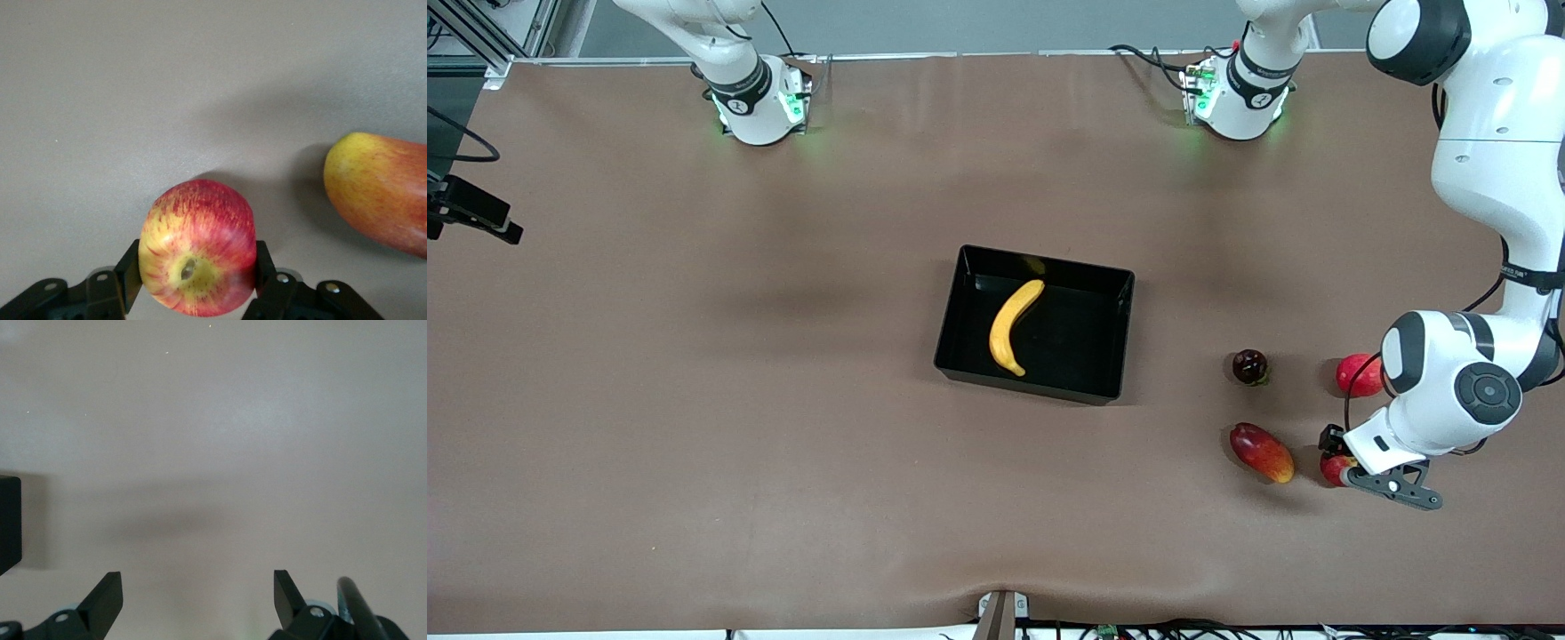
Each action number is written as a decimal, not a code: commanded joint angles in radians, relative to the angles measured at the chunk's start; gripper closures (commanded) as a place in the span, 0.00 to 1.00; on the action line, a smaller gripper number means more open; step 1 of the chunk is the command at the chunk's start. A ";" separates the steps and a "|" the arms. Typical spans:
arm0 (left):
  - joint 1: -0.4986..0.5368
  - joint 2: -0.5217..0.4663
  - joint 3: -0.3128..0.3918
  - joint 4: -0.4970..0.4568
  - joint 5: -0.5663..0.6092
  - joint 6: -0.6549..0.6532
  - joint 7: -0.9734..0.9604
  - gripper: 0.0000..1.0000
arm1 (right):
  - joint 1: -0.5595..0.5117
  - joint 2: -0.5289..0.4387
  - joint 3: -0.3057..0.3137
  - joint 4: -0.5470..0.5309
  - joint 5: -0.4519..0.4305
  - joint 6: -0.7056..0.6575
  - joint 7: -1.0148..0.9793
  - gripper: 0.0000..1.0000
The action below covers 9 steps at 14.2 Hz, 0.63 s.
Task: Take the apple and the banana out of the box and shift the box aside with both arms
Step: 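Lower the apple onto the table and open the left gripper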
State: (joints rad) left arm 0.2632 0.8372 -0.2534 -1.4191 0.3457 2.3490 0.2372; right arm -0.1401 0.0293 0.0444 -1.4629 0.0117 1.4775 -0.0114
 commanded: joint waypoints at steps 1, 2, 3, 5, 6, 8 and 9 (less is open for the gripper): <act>0.002 0.010 0.002 0.019 0.021 0.003 0.010 0.51 | -0.023 0.009 0.015 0.022 0.001 -0.009 0.002 0.00; 0.002 0.010 0.002 0.019 0.021 0.003 0.008 0.34 | -0.023 0.009 0.017 0.022 0.001 -0.011 0.002 0.00; 0.005 0.008 0.002 0.019 0.021 0.003 0.010 0.00 | -0.023 0.009 0.017 0.022 0.002 -0.011 0.002 0.00; 0.016 0.000 0.002 0.019 0.019 0.003 0.008 0.00 | -0.023 0.009 0.017 0.022 0.002 -0.011 0.002 0.00; 0.016 -0.009 0.002 0.019 0.021 0.003 0.002 0.00 | -0.024 0.009 0.017 0.022 0.001 -0.011 0.002 0.00; 0.027 -0.036 0.000 0.020 0.026 0.001 0.011 0.00 | -0.024 0.009 0.017 0.022 0.001 -0.011 0.002 0.00; 0.021 -0.067 -0.003 0.019 0.026 -0.010 0.011 0.00 | -0.024 0.009 0.015 0.022 0.001 -0.011 0.002 0.00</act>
State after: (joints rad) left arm 0.2789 0.8292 -0.2480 -1.3882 0.3483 2.3524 0.2387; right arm -0.1402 0.0293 0.0444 -1.4629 0.0117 1.4775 -0.0113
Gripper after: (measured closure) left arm 0.000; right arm 0.000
